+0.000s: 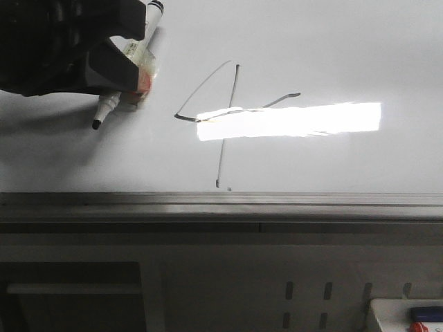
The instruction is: Write number 4 on whiteboard
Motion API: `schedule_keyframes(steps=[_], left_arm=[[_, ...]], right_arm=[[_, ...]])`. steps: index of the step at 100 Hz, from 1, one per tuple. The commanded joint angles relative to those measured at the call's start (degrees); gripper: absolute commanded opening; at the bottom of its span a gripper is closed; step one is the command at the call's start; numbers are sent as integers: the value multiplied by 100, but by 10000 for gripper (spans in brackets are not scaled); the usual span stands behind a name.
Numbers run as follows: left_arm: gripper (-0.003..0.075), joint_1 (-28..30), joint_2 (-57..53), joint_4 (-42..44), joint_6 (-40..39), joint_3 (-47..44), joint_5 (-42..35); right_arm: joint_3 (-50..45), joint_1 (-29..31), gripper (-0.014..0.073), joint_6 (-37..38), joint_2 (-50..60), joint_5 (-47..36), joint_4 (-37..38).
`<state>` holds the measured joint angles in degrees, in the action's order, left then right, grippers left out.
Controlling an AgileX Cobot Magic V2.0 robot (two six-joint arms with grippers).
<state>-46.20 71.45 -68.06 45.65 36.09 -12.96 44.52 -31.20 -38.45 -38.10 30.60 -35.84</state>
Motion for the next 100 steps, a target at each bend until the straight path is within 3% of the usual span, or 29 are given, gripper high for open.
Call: schedule_keyframes(steps=[1, 11, 24, 30, 53, 75, 100], left_arm=[[-16, -8, 29, -37, -54, 122, -287], [45, -8, 29, -37, -54, 122, -287], [266, -8, 29, -37, -54, 122, -348], [324, -8, 29, -37, -54, 122, -348], [366, -8, 29, -37, -54, 122, -432], [552, -8, -419, -37, -54, 122, -576], [538, -8, -1975, -37, 356, -103, -462]], right_arm=[[146, 26, -55, 0, 28, -216, -146], [146, 26, -55, 0, 28, -181, -146], [146, 26, -55, 0, 28, -181, -146], [146, 26, -55, 0, 28, -177, -146], [146, 26, -55, 0, 28, -177, -146], [146, 26, -55, 0, 28, -177, -146], [33, 26, -53, 0, 149, -241, -136]])
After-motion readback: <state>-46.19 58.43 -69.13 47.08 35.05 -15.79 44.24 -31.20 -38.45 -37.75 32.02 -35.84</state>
